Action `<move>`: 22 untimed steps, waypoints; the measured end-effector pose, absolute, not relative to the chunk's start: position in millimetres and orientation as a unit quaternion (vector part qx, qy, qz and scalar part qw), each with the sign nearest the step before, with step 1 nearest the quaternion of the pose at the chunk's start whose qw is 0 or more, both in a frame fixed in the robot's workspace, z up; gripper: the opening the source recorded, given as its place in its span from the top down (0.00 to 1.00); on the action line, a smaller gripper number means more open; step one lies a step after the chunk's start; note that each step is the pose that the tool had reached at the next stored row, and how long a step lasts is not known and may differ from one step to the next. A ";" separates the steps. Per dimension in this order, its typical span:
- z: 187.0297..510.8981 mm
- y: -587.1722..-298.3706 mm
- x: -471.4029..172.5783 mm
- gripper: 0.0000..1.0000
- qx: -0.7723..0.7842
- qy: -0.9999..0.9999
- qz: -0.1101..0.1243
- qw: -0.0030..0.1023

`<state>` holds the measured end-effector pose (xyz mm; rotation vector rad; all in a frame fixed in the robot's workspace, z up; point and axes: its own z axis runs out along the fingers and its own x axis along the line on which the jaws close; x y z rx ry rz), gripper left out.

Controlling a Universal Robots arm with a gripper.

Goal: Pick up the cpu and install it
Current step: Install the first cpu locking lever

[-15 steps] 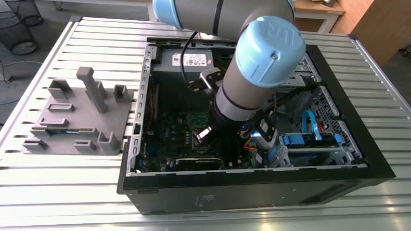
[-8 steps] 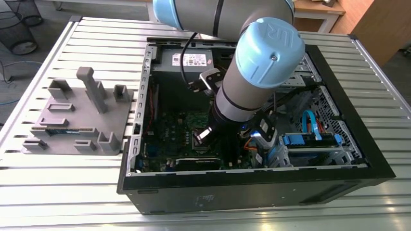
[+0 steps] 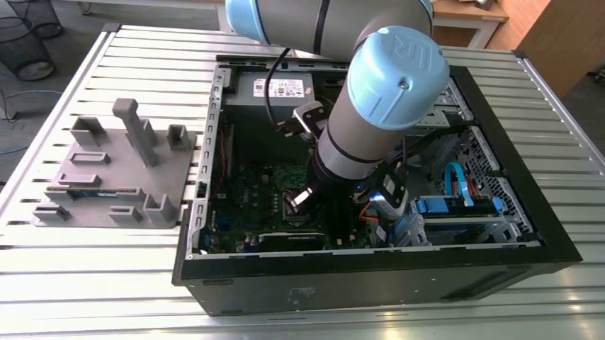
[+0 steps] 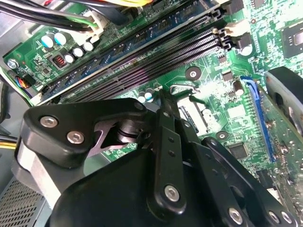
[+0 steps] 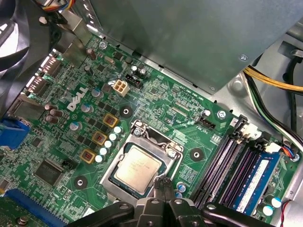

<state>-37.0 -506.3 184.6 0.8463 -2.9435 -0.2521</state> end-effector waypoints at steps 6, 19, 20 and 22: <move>184.3 -507.7 -36.9 0.89 0.280 -0.956 -0.082 0.034; 185.1 -509.9 -36.9 0.89 0.298 -0.950 -0.081 0.036; 185.1 -509.9 -37.0 0.89 0.298 -0.950 -0.081 0.036; 185.1 -509.9 -37.0 0.89 0.298 -0.950 -0.081 0.036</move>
